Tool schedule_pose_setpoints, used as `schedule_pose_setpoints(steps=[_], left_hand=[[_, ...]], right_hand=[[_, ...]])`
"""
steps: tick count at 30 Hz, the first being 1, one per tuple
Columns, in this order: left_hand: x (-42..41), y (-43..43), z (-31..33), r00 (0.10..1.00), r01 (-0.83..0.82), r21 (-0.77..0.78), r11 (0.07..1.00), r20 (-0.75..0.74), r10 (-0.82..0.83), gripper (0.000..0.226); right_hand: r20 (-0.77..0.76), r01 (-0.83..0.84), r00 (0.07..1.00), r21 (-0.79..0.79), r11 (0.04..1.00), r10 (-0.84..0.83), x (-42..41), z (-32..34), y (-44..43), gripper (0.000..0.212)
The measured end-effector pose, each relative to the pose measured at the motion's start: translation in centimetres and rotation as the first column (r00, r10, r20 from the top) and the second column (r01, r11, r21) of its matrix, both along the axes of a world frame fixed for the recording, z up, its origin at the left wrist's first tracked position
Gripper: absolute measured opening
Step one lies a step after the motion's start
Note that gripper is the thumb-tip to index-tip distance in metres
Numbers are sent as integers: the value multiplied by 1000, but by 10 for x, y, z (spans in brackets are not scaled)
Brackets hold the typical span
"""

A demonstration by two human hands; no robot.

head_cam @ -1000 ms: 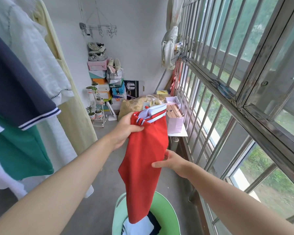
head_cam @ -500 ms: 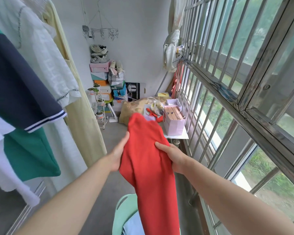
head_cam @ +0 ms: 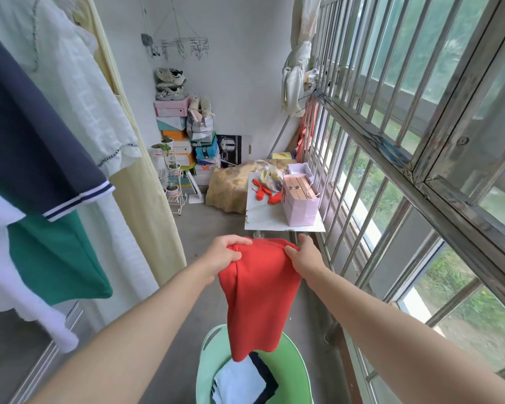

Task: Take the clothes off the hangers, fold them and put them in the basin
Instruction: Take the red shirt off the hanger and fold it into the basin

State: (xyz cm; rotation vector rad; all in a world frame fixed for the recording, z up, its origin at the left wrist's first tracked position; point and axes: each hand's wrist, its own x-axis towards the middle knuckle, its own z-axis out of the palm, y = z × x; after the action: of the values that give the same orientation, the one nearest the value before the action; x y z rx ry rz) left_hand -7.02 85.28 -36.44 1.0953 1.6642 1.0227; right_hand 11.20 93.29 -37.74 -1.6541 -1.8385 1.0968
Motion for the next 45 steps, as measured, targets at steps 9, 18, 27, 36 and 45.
schedule_pose_setpoints(steps=[9, 18, 27, 36, 45], left_hand=[[-3, -4, 11, 988, 22, -91, 996, -153, -35, 70], [-4, -1, -2, 767, 52, -114, 992, -632, -113, 57], [-20, 8, 19, 852, 219, 39, 975, -495, -171, 20], [-19, 8, 50, 973, 127, 97, 987, 182, -143, 19], [-5, -12, 12, 514, -190, -228, 955, 806, 295, 73]], right_hand=[[-15, -409, 913, -76, 910, 409, 4, 6, -9, 97], [224, -287, 946, 234, 929, 236, 1, 6, -12, 43], [-574, -324, 788, -83, 942, 221, 20, 5, -6, 29], [-520, -516, 798, -326, 792, 305, 35, -6, -8, 61], [-668, -388, 742, -490, 780, -51, 18, 11, -18, 27]])
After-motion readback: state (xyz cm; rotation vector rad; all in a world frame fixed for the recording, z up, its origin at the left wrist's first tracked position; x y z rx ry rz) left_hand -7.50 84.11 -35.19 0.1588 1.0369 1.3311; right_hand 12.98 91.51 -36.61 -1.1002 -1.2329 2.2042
